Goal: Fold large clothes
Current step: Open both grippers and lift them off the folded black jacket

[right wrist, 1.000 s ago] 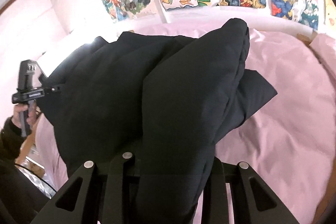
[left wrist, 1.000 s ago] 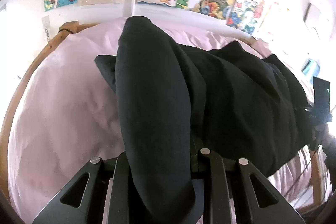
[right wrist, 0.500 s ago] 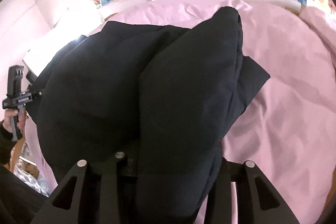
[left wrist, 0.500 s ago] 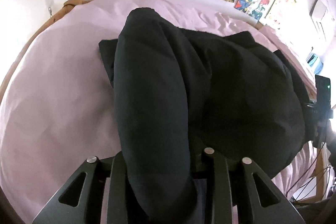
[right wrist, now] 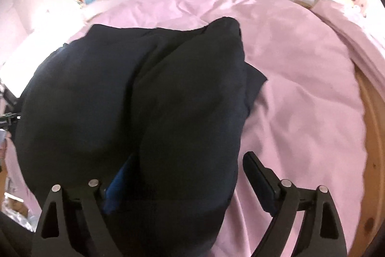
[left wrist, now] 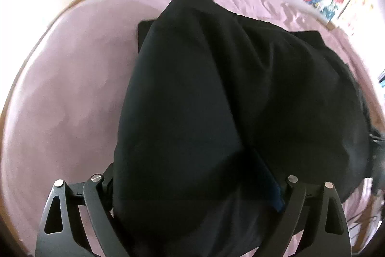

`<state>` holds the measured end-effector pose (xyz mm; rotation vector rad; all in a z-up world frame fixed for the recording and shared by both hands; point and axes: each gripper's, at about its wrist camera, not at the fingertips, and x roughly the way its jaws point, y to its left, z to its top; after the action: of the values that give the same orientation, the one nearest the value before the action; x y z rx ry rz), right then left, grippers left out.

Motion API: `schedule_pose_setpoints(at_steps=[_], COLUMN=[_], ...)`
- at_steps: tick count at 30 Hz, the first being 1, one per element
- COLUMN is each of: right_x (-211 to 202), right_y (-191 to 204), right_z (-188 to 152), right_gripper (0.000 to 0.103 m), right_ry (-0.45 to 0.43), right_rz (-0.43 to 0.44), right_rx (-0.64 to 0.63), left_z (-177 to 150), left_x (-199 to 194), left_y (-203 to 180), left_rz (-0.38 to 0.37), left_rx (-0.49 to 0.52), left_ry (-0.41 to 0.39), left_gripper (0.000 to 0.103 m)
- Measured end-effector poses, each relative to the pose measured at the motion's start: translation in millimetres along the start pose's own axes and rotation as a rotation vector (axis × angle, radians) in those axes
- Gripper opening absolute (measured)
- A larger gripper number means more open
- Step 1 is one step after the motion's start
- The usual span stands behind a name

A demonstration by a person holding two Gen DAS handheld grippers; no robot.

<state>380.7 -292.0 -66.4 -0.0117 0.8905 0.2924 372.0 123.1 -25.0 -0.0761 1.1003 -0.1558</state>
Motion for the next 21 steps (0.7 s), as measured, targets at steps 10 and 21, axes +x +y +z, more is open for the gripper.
schedule_pose_setpoints(at_steps=[10,21], right_x=[-32.3,-93.8], right_y=[38.1,75.9], right_z=[-21.4,-58.8], right_gripper=[0.103,0.103], right_ry=[-0.039,-0.222], right_rz=[-0.229,-0.241], right_rx=[0.013,0.084], left_z=[-24.5,-90.0], left_x=[-24.3,-90.4], left_y=[-29.6,-52.8], left_rz=[0.211,0.166], left_rx=[0.048,0.022], left_ry=[-0.072,-0.303], left_gripper=[0.101,0.101])
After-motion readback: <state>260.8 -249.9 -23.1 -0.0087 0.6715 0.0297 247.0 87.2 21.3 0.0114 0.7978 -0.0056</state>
